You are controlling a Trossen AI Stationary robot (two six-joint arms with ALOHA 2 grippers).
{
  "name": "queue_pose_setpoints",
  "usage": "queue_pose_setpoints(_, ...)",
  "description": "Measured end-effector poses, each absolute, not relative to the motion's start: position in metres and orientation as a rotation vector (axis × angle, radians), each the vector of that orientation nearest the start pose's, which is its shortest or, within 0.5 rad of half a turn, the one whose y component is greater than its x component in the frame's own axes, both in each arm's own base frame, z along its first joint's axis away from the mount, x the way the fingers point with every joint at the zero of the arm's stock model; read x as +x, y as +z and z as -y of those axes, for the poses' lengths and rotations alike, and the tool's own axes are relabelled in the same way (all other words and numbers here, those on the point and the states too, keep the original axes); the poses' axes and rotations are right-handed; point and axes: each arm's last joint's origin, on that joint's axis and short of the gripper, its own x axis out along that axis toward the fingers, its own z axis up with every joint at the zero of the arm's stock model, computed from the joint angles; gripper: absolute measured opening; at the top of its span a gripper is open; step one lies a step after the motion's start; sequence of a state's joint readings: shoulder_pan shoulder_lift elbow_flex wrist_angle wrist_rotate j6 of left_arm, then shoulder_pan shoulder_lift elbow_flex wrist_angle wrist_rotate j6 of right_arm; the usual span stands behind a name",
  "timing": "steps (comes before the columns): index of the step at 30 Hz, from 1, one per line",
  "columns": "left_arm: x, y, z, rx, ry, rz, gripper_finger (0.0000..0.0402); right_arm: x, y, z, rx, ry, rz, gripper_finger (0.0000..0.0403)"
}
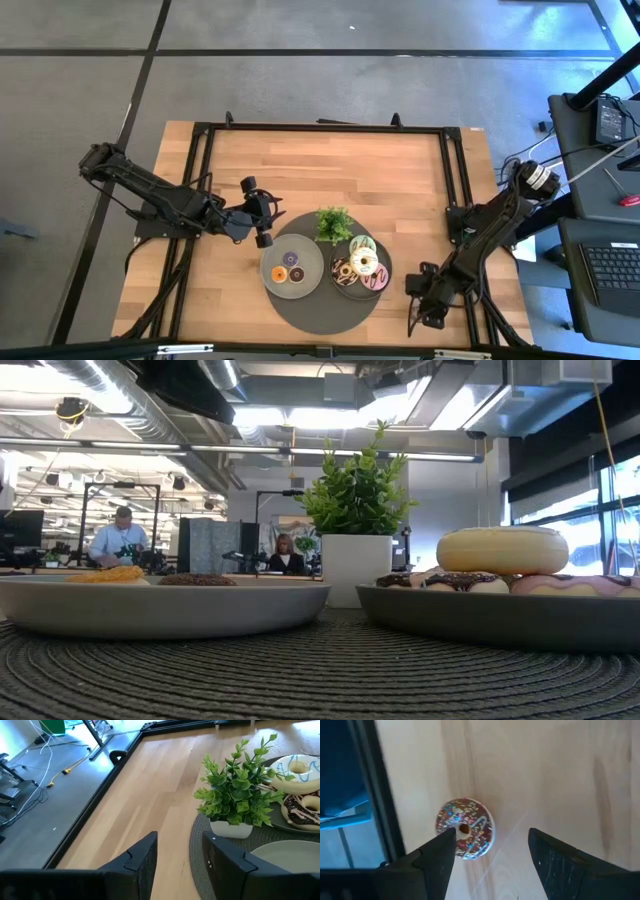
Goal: Pick & Place donuts
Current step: Put the small brown donut on the gray plate
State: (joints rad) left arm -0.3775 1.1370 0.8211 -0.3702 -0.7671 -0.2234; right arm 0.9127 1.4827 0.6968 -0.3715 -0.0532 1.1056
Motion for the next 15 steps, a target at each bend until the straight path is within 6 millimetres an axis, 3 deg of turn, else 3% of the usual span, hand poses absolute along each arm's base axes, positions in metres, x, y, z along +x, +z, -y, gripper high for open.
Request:
queue_pose_setpoints(9, 0.220, 0.268, 0.066, 0.159, 0.435, -0.532, 0.0152, 0.154, 0.136, -0.205, 0.426, 0.138, -1.397, 0.0243)
queue_pose_setpoints(15, 0.220, 0.268, 0.066, 0.160, 0.435, -0.533, 0.0148, 0.154, 0.135, -0.205, 0.420, 0.134, -1.404, 0.0191)
